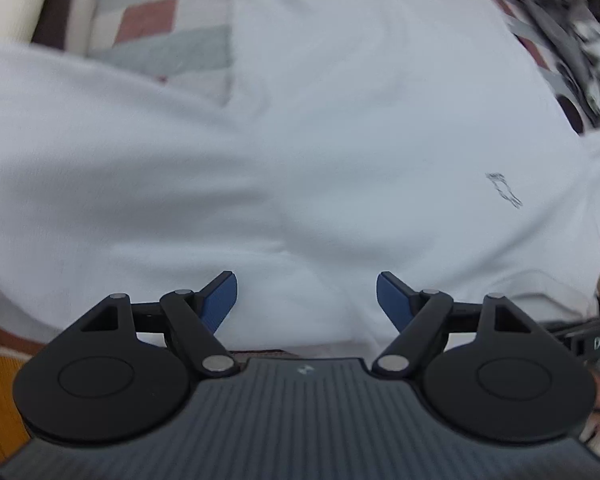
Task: Fold clothes
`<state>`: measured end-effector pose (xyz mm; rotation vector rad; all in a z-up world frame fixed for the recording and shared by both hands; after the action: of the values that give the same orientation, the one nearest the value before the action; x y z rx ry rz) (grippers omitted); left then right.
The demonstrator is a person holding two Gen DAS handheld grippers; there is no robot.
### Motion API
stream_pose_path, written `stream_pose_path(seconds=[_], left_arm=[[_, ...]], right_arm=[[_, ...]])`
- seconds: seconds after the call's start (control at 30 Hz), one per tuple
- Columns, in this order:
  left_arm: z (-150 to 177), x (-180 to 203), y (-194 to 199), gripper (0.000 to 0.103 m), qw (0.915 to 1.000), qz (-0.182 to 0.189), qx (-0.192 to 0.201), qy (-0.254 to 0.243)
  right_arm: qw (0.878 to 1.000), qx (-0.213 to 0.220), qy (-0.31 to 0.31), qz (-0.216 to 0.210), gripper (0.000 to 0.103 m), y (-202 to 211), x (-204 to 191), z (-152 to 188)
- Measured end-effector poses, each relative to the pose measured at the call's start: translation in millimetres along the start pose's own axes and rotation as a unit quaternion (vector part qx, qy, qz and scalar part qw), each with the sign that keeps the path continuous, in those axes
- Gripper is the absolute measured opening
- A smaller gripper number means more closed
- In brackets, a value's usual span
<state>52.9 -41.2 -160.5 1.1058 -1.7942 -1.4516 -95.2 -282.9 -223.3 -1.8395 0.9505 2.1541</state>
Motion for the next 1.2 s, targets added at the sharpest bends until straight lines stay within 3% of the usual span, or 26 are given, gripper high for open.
stream_pose_path(seconds=[0.1,0.13,0.17,0.2,0.3,0.37,0.43,0.5,0.57,0.63,0.77,0.83,0.87,0.9,0.93,1.07,1.13,1.2], left_arm=[[-7,-5,-7,0.077,0.9998,-0.006,0.010,0.016],[-11,-5,-8,0.077,0.9996,-0.009,0.017,0.020],[-15,-3,-7,0.077,0.9995,-0.008,0.025,0.019],[-19,-1,-6,0.077,0.9993,-0.007,0.033,0.018],[-27,7,2,0.077,0.9985,-0.008,0.054,-0.005],[-26,14,2,0.077,0.9978,-0.021,0.050,-0.037],[-21,19,-3,0.077,0.9962,-0.044,0.036,-0.066],[-14,20,-15,0.079,0.9947,-0.061,0.014,-0.082],[-8,18,-18,0.079,0.9947,-0.064,0.002,-0.081],[-2,17,-20,0.080,0.9937,-0.071,-0.007,-0.086],[12,18,-32,0.085,0.9837,-0.125,-0.015,-0.128],[16,20,-32,0.085,0.9803,-0.140,-0.014,-0.139],[15,21,-31,0.085,0.9778,-0.149,-0.012,-0.147],[13,24,-27,0.085,0.9747,-0.158,-0.008,-0.158],[11,27,-22,0.085,0.9725,-0.159,0.001,-0.170],[-10,51,25,0.085,0.9746,-0.089,0.068,-0.194],[-25,70,48,0.085,0.9724,-0.040,0.109,-0.203],[-38,97,57,0.085,0.9674,0.014,0.137,-0.212]], right_arm=[[1.000,0.000,-0.005,-0.008,0.052,-13,9,2],[1.000,-0.007,0.021,0.003,0.042,-19,9,2],[0.999,-0.016,0.033,-0.005,0.008,-20,4,5],[0.999,-0.025,0.045,-0.013,0.009,-21,0,8],[0.992,-0.011,0.021,-0.122,0.007,1,-33,12],[0.985,-0.013,0.008,-0.169,0.007,15,-52,17],[0.989,-0.028,0.007,-0.147,0.007,19,-63,26],[0.987,-0.026,-0.003,-0.156,0.007,20,-69,30],[0.986,-0.035,-0.020,-0.164,0.007,19,-68,35],[0.988,-0.054,-0.010,-0.145,0.007,15,-67,39],[0.995,-0.085,-0.009,-0.044,0.007,-8,-47,42],[0.996,-0.069,-0.020,-0.051,0.012,-1,-52,40],[0.996,-0.060,-0.029,-0.052,0.027,4,-55,38],[0.997,-0.051,-0.026,-0.049,0.050,15,-61,37],[0.998,-0.036,-0.013,-0.047,0.054,31,-70,37],[0.998,0.057,-0.002,-0.022,0.056,112,-77,31],[0.990,0.137,-0.036,0.026,0.056,169,-61,15],[0.972,0.203,-0.071,0.097,0.057,220,-39,2]])
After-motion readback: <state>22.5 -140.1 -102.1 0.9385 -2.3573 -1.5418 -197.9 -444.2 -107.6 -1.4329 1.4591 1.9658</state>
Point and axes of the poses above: each gripper's, at about its wrist camera, not at the fingertips, and y roughly against the way its jaws point, x to its right, z to its underside, the point moved 6 cm from there along -y, roughly the way its jaws point, and after that the axes turned 15 degrees about -z, right-handed, at the moved point
